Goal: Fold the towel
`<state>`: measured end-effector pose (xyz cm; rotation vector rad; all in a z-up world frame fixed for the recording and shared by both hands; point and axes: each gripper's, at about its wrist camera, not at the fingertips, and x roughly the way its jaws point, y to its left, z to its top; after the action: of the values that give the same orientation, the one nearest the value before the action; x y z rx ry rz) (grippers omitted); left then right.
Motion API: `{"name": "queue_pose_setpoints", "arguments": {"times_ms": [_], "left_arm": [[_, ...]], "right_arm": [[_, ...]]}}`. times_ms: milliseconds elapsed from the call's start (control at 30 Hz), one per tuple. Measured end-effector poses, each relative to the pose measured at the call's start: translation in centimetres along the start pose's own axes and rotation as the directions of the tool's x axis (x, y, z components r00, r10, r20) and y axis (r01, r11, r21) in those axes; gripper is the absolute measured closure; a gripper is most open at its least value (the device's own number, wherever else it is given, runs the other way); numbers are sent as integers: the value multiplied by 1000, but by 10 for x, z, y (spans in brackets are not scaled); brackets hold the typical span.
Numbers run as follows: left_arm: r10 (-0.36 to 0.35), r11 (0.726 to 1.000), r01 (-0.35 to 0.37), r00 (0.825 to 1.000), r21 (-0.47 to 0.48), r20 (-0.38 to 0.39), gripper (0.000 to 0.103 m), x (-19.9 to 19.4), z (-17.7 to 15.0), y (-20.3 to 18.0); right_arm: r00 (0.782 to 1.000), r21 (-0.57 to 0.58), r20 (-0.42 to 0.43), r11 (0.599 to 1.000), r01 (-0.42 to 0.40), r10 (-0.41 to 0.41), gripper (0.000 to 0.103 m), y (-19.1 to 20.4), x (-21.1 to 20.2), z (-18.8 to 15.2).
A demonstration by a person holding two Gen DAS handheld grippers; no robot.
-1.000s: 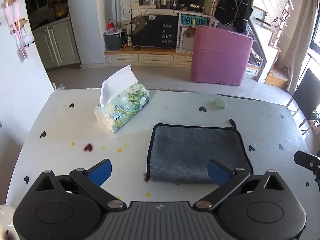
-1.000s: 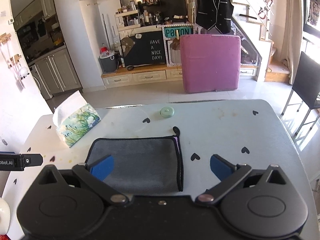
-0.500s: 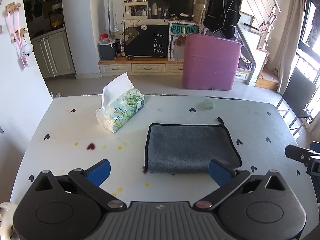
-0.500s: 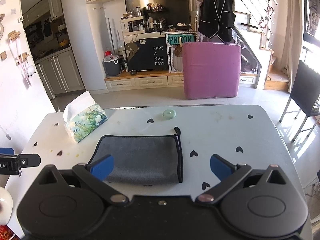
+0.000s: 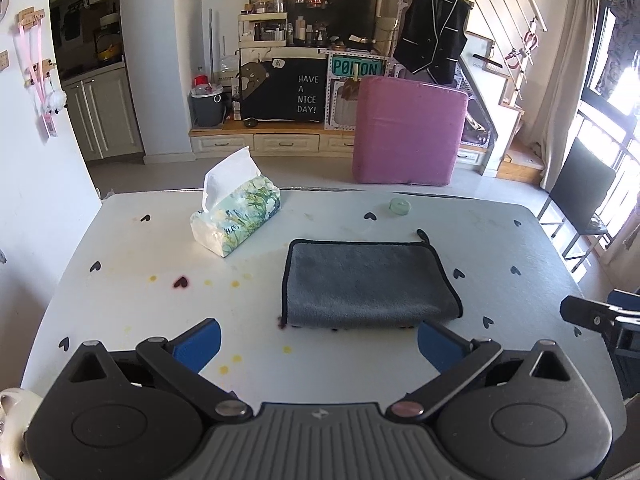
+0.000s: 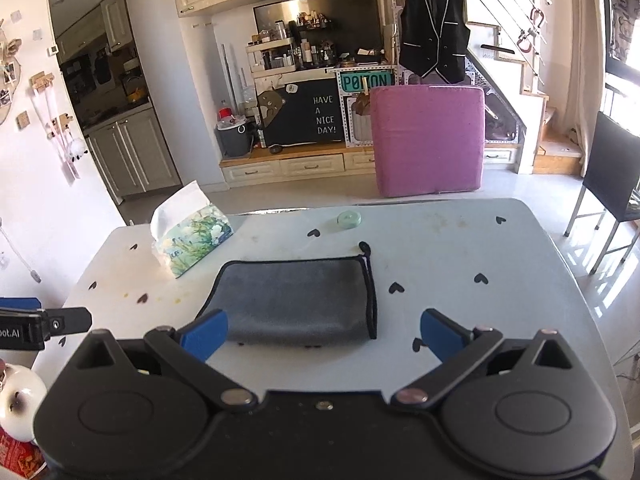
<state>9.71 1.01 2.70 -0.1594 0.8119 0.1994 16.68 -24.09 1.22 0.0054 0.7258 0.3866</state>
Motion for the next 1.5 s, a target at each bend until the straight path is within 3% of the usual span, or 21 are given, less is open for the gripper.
{"name": "queue_pose_setpoints", "arguments": {"times_ms": [667, 1500], "left_arm": [[-73, 997, 73, 997, -26, 1, 0, -31, -56, 10], [-118, 992, 121, 992, 47, -48, 0, -44, -109, 14]], "right_arm": [[999, -32, 14, 999, -38, 38, 0, 2, -43, -48], [995, -79, -36, 992, -98, 96, 0, 8, -63, -95]]}}
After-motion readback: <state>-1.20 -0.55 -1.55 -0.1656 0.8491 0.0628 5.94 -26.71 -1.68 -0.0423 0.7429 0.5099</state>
